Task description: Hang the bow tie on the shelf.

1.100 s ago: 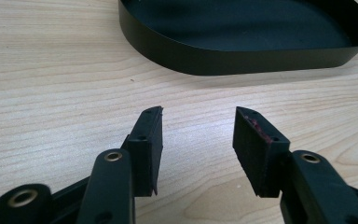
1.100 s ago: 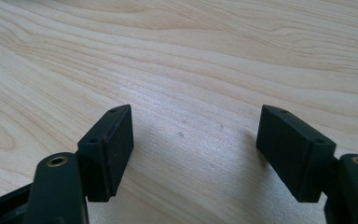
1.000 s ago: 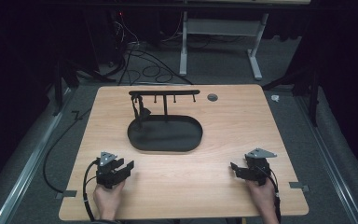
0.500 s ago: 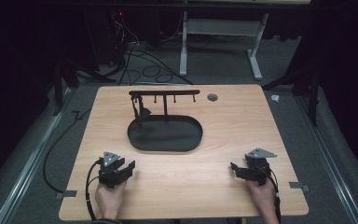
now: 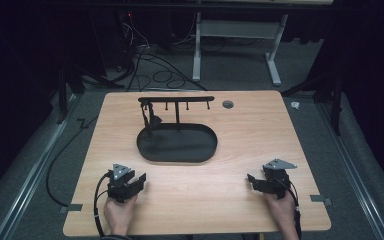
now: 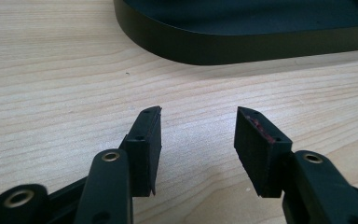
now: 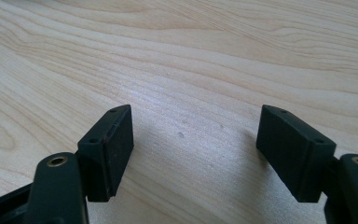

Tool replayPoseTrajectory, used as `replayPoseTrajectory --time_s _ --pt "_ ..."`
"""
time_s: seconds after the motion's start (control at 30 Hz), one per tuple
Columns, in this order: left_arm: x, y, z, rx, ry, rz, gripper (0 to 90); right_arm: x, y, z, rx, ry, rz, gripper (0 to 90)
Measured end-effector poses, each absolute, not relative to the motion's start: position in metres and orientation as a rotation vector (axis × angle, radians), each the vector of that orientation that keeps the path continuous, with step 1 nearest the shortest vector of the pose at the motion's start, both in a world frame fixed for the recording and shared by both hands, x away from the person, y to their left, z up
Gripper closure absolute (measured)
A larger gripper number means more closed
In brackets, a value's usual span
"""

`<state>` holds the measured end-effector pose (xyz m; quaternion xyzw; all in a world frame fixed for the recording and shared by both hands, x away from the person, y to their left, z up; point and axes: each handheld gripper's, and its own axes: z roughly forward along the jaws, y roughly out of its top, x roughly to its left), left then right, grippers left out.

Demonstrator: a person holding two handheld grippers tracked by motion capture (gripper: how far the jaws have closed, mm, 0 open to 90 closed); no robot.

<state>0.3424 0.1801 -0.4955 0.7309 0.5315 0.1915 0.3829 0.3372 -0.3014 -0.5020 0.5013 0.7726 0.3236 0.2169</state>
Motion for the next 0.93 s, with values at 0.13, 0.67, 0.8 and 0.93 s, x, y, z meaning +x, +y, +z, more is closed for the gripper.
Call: replayPoseTrajectory --time_s 0.13,0.67,0.8,0.93 --pt "0.342 0.179 -0.497 1.879 1.360 0.497 51.4 0.337 -0.301 -0.502 1.389 2.141 0.897 28.7" --pt "0.345 0.168 -0.507 1.955 1.319 0.575 44.0 0.337 -0.301 -0.502 1.390 2.139 0.898 28.7" --pt "0.345 0.168 -0.507 1.958 1.317 0.576 42.8 0.337 -0.301 -0.502 1.392 2.138 0.898 28.7" --pt "0.345 0.168 -0.507 1.958 1.316 0.574 42.6 0.337 -0.301 -0.502 1.392 2.138 0.898 28.7"
